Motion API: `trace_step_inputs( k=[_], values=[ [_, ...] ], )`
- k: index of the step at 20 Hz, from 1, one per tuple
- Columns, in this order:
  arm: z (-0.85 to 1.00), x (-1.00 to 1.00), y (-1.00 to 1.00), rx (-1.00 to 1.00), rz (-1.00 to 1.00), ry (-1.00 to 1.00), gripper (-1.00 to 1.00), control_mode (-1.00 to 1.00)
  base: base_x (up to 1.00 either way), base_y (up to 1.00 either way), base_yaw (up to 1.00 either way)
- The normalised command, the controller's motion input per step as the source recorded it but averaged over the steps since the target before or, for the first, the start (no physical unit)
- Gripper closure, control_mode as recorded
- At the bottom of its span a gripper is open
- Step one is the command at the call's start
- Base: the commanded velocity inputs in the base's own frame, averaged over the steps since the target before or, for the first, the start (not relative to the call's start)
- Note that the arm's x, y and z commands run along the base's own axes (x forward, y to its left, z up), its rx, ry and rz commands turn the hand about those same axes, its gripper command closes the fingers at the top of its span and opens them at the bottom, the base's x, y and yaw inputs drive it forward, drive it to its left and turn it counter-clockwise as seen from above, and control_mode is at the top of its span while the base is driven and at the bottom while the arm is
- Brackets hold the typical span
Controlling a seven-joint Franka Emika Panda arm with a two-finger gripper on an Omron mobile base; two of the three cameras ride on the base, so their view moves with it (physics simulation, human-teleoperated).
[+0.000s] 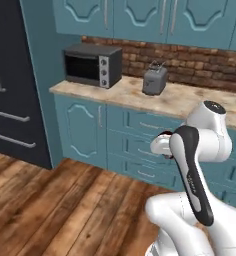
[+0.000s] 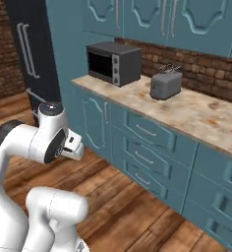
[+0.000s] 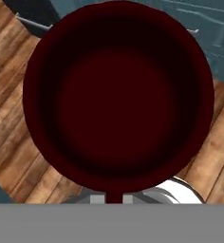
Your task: Clear the mugs and bowl far away from the sink.
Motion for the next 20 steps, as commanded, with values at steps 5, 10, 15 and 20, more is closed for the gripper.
trace_step_inputs(
  k=[5, 10, 15, 20],
  values=[
    [0.00, 0.00, 0.00, 0.00, 0.00, 0.00, 1.00, 1.00, 0.00, -0.80, -0.57],
    [0.00, 0.00, 0.00, 0.00, 0.00, 0.00, 1.00, 1.00, 0.25, -0.50, -0.43],
    [0.00, 0.00, 0.00, 0.00, 0.00, 0.00, 1.00, 1.00, 0.94, 0.08, -0.19],
    [0.00, 0.00, 0.00, 0.00, 0.00, 0.00, 1.00, 1.00, 1.00, 0.37, -0.15]
  ],
)
